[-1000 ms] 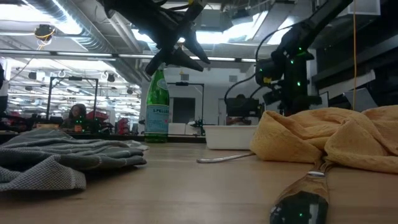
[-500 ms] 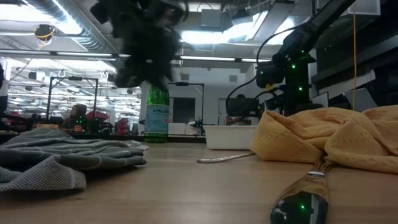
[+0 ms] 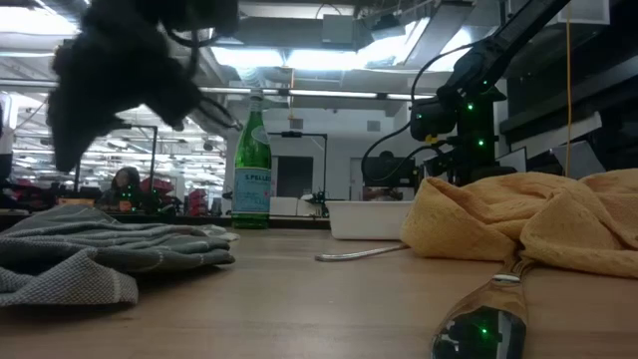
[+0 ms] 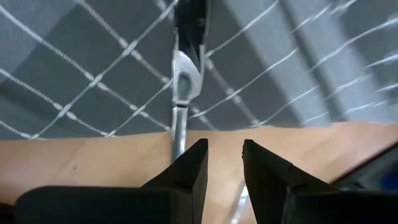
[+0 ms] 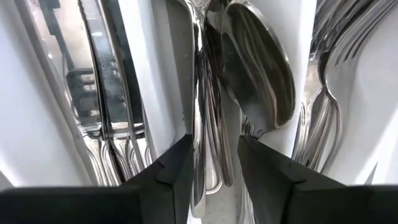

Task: Sort silverware
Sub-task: Put the silver spoon into the cutlery tray, then put the silver knife into the cutlery tray

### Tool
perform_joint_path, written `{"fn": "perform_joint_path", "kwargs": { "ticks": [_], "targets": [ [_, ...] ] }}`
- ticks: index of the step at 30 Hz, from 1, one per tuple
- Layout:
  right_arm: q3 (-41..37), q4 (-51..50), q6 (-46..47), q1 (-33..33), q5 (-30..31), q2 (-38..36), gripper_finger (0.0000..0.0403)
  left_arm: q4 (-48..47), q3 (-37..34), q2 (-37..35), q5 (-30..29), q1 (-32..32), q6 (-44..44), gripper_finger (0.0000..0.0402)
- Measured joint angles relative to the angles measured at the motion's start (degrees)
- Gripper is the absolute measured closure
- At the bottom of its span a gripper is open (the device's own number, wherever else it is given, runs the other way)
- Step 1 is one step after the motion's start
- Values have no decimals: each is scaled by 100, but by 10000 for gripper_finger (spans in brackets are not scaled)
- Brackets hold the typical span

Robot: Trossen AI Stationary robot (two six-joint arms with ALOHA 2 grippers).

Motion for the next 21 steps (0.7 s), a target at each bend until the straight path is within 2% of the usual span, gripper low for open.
{"fn": "perform_joint_path", "kwargs": {
  "ticks": [11, 18, 21],
  "targets": [
    [0, 0, 4, 0, -10, 0, 269, 218, -439, 69, -919, -564, -592, 314],
    [0, 0, 4, 0, -9, 2, 269, 977, -737, 162, -944, -599, -538, 314],
    [2, -2, 4, 2, -7, 2, 269, 813, -808, 245, -951, -597, -557, 314]
  ]
}}
